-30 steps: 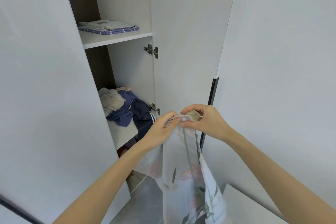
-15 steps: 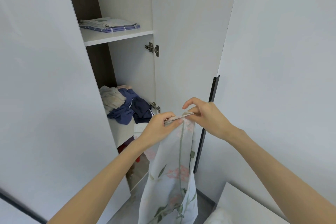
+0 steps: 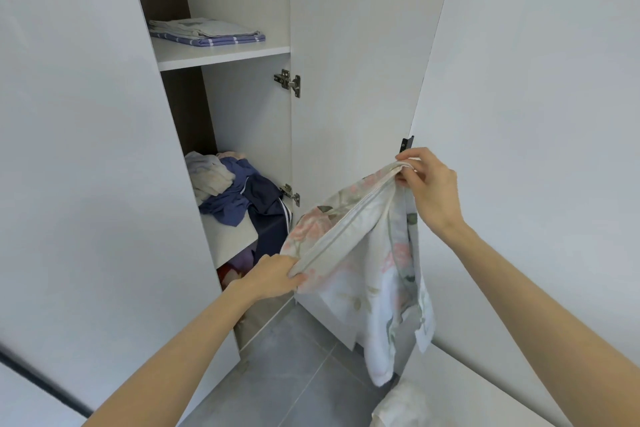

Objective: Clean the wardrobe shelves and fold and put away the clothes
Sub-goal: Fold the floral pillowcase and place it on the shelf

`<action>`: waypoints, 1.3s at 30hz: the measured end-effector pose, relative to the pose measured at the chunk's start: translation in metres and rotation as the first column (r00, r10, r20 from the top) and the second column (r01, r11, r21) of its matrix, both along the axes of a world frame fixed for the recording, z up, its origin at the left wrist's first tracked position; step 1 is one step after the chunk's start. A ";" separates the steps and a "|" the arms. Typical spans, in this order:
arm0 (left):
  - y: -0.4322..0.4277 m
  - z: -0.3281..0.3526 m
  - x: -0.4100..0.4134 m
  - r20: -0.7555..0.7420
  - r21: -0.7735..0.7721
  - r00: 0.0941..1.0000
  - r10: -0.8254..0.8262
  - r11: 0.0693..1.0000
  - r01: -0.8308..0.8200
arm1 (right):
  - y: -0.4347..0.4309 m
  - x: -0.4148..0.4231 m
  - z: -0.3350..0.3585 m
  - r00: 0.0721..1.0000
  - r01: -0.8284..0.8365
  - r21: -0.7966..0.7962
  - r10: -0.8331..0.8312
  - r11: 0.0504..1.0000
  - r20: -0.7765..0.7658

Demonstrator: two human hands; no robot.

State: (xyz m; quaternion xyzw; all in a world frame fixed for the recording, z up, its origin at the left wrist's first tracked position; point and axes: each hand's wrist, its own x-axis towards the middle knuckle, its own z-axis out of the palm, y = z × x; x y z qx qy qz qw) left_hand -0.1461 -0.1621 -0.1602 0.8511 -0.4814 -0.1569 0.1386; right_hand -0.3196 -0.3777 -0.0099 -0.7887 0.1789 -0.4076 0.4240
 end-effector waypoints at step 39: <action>-0.104 0.101 -0.032 0.649 -0.571 0.752 0.116 0.727 0.380 | -0.002 -0.205 -0.100 0.539 0.817 0.253 -0.842 0.518 -0.018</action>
